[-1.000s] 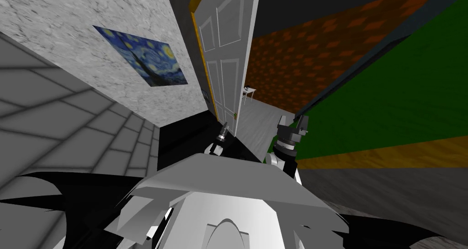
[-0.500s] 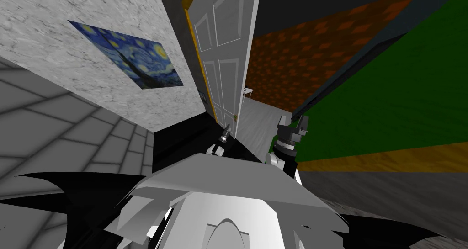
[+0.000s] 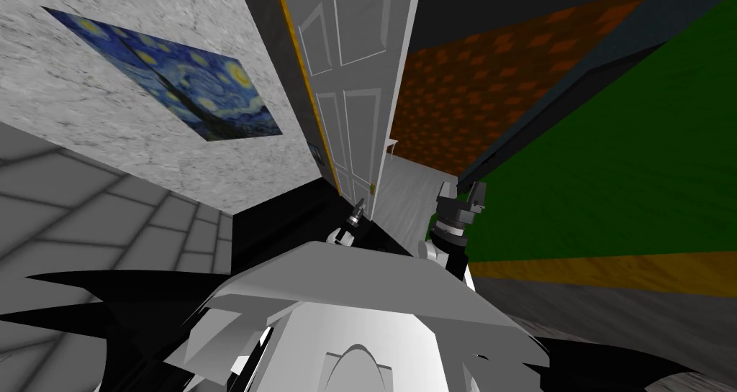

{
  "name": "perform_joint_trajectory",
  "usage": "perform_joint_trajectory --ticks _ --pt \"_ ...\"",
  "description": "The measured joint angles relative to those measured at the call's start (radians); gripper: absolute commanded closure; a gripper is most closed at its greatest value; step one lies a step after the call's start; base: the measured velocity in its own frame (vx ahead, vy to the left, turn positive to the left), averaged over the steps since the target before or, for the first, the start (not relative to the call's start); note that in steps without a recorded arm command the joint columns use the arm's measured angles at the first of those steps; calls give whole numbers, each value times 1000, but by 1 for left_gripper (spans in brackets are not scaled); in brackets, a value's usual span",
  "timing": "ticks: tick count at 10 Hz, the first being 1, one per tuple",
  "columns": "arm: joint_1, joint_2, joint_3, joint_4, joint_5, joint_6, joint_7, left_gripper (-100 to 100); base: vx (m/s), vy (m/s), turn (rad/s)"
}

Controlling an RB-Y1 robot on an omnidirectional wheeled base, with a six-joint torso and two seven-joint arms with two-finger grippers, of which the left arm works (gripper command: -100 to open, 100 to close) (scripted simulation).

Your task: Push the door open

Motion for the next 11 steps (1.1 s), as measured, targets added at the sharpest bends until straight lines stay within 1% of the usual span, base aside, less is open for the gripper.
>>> perform_joint_trajectory --ticks 2,4,5,6,7,8,10,11 --pt "-9 -3 -14 25 4 3 -5 -100 66 70 -49" --pt "-26 -5 -28 69 8 -8 -4 -100 84 82 -73" --pt "-34 -8 -37 87 10 -8 -6 -100 99 90 -61" --pt "-36 -10 -44 95 11 -4 -10 -100 92 90 -52" --pt "-48 -13 -49 117 14 -6 -11 -100 95 89 -72" --pt "-60 -19 -56 148 16 -13 -12 -100 102 103 -99" --pt "-77 -28 -73 187 20 -12 -18 -100 85 105 -63" --pt "-87 -31 -81 213 23 -19 -18 -100 108 129 -106"
